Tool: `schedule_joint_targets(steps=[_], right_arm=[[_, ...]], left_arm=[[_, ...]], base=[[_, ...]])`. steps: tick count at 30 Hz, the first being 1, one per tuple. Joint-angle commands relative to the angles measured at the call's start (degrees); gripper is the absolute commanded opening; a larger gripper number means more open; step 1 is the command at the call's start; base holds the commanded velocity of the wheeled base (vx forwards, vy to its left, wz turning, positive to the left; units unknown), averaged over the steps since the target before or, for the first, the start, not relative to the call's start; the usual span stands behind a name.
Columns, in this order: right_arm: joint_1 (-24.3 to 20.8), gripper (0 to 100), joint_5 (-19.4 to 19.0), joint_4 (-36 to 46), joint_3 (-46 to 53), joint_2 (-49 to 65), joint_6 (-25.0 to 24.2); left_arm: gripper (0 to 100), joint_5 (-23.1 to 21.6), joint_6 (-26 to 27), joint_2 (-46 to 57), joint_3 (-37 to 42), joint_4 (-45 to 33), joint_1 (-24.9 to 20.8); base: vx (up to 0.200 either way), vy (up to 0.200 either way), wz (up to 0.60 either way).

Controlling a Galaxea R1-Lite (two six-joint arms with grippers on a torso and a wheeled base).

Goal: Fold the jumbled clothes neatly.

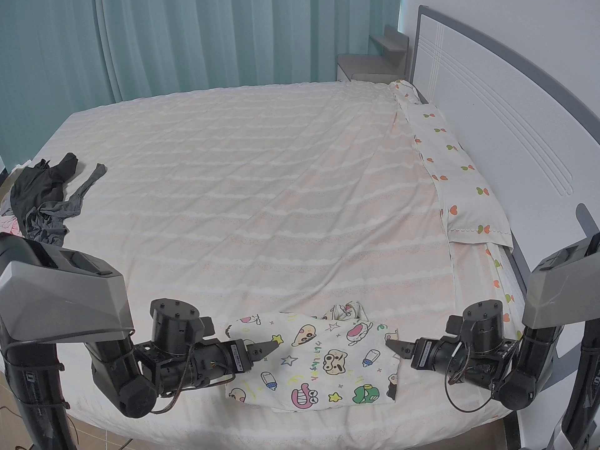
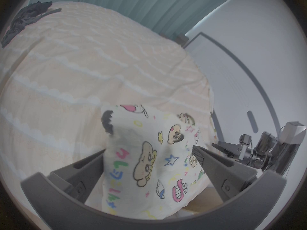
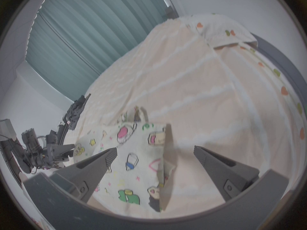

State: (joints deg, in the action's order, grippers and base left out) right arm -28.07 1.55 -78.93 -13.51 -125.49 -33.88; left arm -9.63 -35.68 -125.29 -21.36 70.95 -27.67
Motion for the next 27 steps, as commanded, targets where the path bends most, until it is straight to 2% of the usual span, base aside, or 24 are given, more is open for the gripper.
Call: schedule_joint_targets(steps=[1,4,7,12,13,15,18,19,20,21,27], right_arm=[[1.7,100,2.7,-4.7,0.7,2.0,1.4],[1.0,100,2.6,-7.9,0.1,2.4,1.5],[0.0,100,1.4,-5.7,-0.8,1.0,2.2],[1.6,100,-0.8,-3.2,-3.5,-2.0,2.1],[2.9,100,-3.7,-2.6,-4.7,-3.2,2.1],[3.4,100,-6.6,-0.4,-6.5,-3.7,2.0],[3.5,100,-7.4,6.0,-12.0,-4.1,1.9],[3.5,100,-7.4,6.0,-12.0,-4.1,1.9],[3.8,100,-7.7,10.5,-15.6,-4.1,1.8],[3.9,100,-7.9,12.3,-17.2,-4.1,1.8],[3.1,100,-9.3,16.7,-22.2,-6.1,1.7]], left_arm=[[100,0.1,-1.9,4.3,7.3,7.6,1.5],[100,0.1,-2.0,4.2,11.7,13.1,1.7],[100,0.1,-2.1,3.1,14.4,16.4,1.8],[100,0.1,-2.3,2.7,15.6,18.2,4.1],[100,-0.8,-2.7,4.0,15.8,18.2,6.5],[100,-2.8,-5.9,4.4,15.9,18.2,7.4],[100,-9.0,-11.2,6.6,16.3,18.2,8.7],[100,-9.0,-11.2,6.6,16.3,18.2,8.7],[100,-12.9,-12.3,8.8,17.8,18.2,9.7],[100,-14.2,-12.0,9.4,18.5,18.2,9.7],[100,-15.1,-11.8,9.5,19.5,18.2,9.7]], base=[[0.0,0.0,0.0],[0.0,0.0,0.0],[0.0,0.0,0.0],[0.0,0.0,0.0],[0.0,0.0,0.0],[0.0,0.0,0.0],[0.0,0.0,0.0],[0.0,0.0,0.0],[0.0,0.0,0.0],[0.0,0.0,0.0],[0.0,0.0,0.0]])
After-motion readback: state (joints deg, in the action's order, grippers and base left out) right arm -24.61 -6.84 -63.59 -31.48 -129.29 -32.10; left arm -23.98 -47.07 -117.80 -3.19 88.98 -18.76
